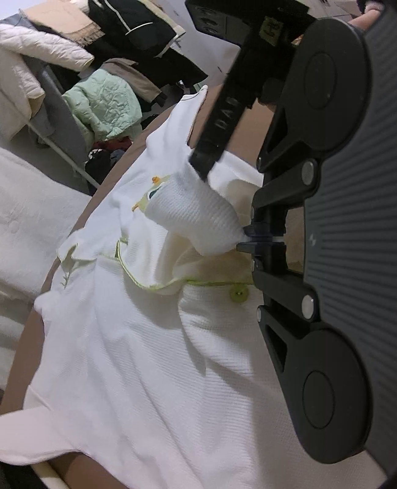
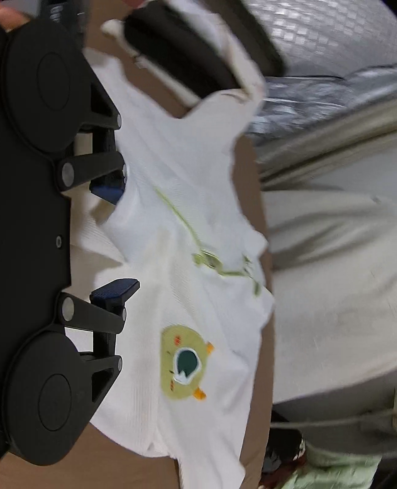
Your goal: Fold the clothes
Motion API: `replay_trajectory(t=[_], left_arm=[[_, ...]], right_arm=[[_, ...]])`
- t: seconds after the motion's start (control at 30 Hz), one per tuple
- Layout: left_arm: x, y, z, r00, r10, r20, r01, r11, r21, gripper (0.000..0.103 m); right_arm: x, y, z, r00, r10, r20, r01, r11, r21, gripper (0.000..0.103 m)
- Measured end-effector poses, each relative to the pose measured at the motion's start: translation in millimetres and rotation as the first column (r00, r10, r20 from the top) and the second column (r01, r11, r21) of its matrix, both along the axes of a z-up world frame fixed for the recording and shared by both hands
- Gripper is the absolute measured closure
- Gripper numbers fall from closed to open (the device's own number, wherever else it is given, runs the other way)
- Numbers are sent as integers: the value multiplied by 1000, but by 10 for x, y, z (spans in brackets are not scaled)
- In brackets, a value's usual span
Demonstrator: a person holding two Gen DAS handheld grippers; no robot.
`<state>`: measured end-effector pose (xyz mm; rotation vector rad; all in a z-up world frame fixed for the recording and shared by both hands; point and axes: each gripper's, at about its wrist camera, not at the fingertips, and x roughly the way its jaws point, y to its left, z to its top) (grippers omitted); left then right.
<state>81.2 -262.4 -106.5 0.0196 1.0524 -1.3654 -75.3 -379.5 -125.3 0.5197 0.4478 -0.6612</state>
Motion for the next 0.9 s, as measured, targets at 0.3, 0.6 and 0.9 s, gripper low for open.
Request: replay_trajectory(t=[0.3,0.6,0.9], left_arm=[[-693,140,365,965,-245,91,250,967,-42,96],[-1314,655,679,898,-336,285,353,936,-9,44],[21,1375,393,835,218,505,-385,888,253,40]], right_arm=[[-1151,845,350,986,-165,23,166,976,-138,100],[-2464,1522,281,928,-319,-195,303,947,-107,102],[-2628,1728,48,939,-298,-172,290,954,-70,103]])
